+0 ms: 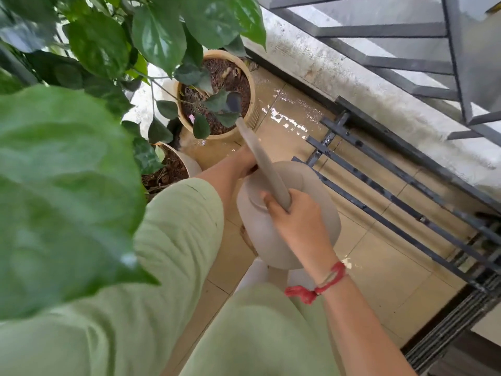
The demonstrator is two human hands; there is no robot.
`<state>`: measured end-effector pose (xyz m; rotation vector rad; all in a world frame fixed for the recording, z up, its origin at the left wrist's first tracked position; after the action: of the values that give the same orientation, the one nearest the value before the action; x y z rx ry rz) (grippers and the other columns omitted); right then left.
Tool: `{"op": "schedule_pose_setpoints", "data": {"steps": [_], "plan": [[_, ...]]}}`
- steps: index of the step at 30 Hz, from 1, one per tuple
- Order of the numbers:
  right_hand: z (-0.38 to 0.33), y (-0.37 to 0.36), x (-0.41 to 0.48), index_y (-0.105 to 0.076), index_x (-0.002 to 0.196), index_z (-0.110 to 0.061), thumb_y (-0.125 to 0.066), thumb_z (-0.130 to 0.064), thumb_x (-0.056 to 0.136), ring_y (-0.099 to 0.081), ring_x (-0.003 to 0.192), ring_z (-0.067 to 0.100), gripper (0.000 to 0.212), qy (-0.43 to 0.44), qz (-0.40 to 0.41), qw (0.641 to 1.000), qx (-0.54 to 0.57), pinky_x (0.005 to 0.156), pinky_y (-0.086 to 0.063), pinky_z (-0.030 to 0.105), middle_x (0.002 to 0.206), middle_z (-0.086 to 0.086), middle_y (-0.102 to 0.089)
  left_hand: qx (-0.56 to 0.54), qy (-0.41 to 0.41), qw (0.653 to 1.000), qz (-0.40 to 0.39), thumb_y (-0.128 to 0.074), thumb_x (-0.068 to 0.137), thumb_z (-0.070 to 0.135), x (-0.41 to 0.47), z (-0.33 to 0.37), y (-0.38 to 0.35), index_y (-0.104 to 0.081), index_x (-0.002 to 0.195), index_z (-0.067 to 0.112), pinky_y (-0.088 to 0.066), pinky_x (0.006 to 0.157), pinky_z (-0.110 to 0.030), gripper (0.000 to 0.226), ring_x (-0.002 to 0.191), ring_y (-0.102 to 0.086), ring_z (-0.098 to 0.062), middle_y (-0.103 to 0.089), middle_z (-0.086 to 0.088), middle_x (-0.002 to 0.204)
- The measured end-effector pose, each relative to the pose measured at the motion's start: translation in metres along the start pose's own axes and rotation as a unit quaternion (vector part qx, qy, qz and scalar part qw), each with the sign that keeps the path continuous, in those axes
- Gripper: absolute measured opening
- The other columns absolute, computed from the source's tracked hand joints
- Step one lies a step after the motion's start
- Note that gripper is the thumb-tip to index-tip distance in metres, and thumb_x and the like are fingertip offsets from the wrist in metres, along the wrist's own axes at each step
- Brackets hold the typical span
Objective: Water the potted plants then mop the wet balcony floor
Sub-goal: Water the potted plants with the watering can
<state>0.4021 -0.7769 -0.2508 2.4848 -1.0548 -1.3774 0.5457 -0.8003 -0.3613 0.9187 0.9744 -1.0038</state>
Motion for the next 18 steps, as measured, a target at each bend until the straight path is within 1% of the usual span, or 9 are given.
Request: {"op": "schedule_pose_setpoints", "data": {"steps": [2, 4, 6, 8, 9, 11, 13, 16, 18], "plan": [[0.003, 0.005, 0.004, -0.040, 0.057, -0.021, -0.055, -0.045, 0.089, -0.042, 0.049, 0.013, 0.043, 0.000, 0.009, 1.000, 0.005, 0.043, -0.026, 0.020, 0.051, -0.004, -0.042, 0.002, -0.011, 1.000, 0.002, -0.028, 0.105, 0.027, 0.014, 0.006, -0.004, -0.038, 0.073, 0.017, -0.029, 0.057, -0.018, 0.035, 0.063, -0.036, -0.009, -0.035, 0.001, 0.070], [0.002, 0.008, 0.011, -0.040, 0.057, -0.020, -0.055, -0.047, 0.089, -0.041, 0.046, 0.011, 0.044, 0.006, 0.014, 1.000, 0.009, 0.043, -0.026, 0.022, 0.050, -0.004, -0.042, 0.004, -0.028, 1.000, -0.013, -0.030, 0.104, 0.018, 0.026, 0.014, -0.003, -0.034, 0.070, 0.025, -0.034, 0.061, -0.015, 0.035, 0.064, -0.038, -0.003, -0.037, 0.008, 0.073], [0.000, 0.012, 0.018, -0.040, 0.058, -0.019, -0.055, -0.049, 0.088, -0.039, 0.044, 0.010, 0.045, 0.009, 0.020, 1.000, 0.015, 0.043, -0.025, 0.021, 0.049, -0.004, -0.040, 0.010, -0.029, 1.000, 0.000, -0.031, 0.103, 0.017, 0.035, 0.022, 0.002, -0.043, 0.076, 0.026, -0.038, 0.065, -0.012, 0.031, 0.067, -0.042, -0.002, -0.037, 0.012, 0.075], [-0.003, 0.017, 0.027, -0.040, 0.057, -0.020, -0.056, -0.049, 0.088, -0.037, 0.040, 0.005, 0.045, 0.018, 0.025, 0.999, 0.022, 0.040, -0.024, 0.016, 0.047, -0.006, -0.038, 0.012, -0.037, 0.999, 0.009, -0.032, 0.102, 0.024, 0.041, 0.031, 0.008, -0.057, 0.101, 0.011, -0.044, 0.075, -0.023, 0.028, 0.076, -0.049, -0.014, -0.040, 0.006, 0.073], [-0.005, 0.019, 0.031, -0.040, 0.056, -0.020, -0.056, -0.049, 0.087, -0.038, 0.036, 0.005, 0.046, 0.025, 0.027, 0.999, 0.025, 0.037, -0.026, 0.015, 0.046, -0.006, -0.037, 0.005, -0.050, 0.999, 0.014, -0.031, 0.103, 0.027, 0.048, 0.034, 0.011, -0.054, 0.107, 0.006, -0.045, 0.075, -0.030, 0.031, 0.077, -0.049, -0.018, -0.042, 0.001, 0.073], [-0.006, 0.020, 0.036, -0.040, 0.055, -0.019, -0.057, -0.048, 0.087, -0.040, 0.034, 0.005, 0.046, 0.033, 0.032, 0.999, 0.025, 0.036, -0.028, 0.014, 0.045, -0.007, -0.037, -0.023, -0.055, 0.998, 0.014, -0.029, 0.104, 0.028, 0.051, 0.041, 0.014, -0.046, 0.099, 0.009, -0.043, 0.068, -0.032, 0.026, 0.069, -0.048, -0.017, -0.044, -0.004, 0.072], [-0.006, 0.017, 0.036, -0.040, 0.055, -0.018, -0.057, -0.048, 0.087, -0.041, 0.035, 0.003, 0.047, 0.044, 0.040, 0.998, 0.023, 0.037, -0.029, 0.014, 0.045, -0.006, -0.037, -0.045, -0.041, 0.998, 0.010, -0.029, 0.104, 0.027, 0.049, 0.041, 0.017, -0.045, 0.106, 0.011, -0.043, 0.070, -0.034, 0.023, 0.067, -0.048, -0.017, -0.046, -0.006, 0.074], [0.001, 0.013, 0.031, -0.042, 0.058, -0.016, -0.057, -0.050, 0.086, -0.037, 0.034, 0.005, 0.047, 0.029, 0.040, 0.998, 0.030, 0.036, -0.027, 0.014, 0.046, -0.006, -0.038, -0.045, -0.039, 0.998, 0.006, -0.031, 0.102, 0.032, 0.059, 0.034, 0.014, -0.047, 0.121, 0.006, -0.044, 0.072, -0.037, 0.037, 0.068, -0.049, -0.021, -0.048, -0.007, 0.074], [0.009, 0.012, 0.025, -0.040, 0.057, -0.017, -0.057, -0.052, 0.085, -0.037, 0.033, 0.005, 0.048, 0.014, 0.037, 0.998, 0.040, 0.035, -0.026, 0.014, 0.045, -0.006, -0.036, -0.035, -0.032, 0.999, 0.012, -0.034, 0.100, 0.035, 0.070, 0.023, 0.009, -0.048, 0.116, 0.004, -0.043, 0.068, -0.036, 0.038, 0.065, -0.047, -0.020, -0.046, -0.007, 0.071]]}}
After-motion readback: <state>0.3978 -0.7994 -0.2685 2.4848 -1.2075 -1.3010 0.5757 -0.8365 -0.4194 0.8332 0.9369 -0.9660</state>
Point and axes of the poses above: each hand's wrist, its own x-axis towards the middle knuckle, its own y-axis out of the back of the hand, z = x × y, the point moved 1 cm from there along x, towards the middle knuckle
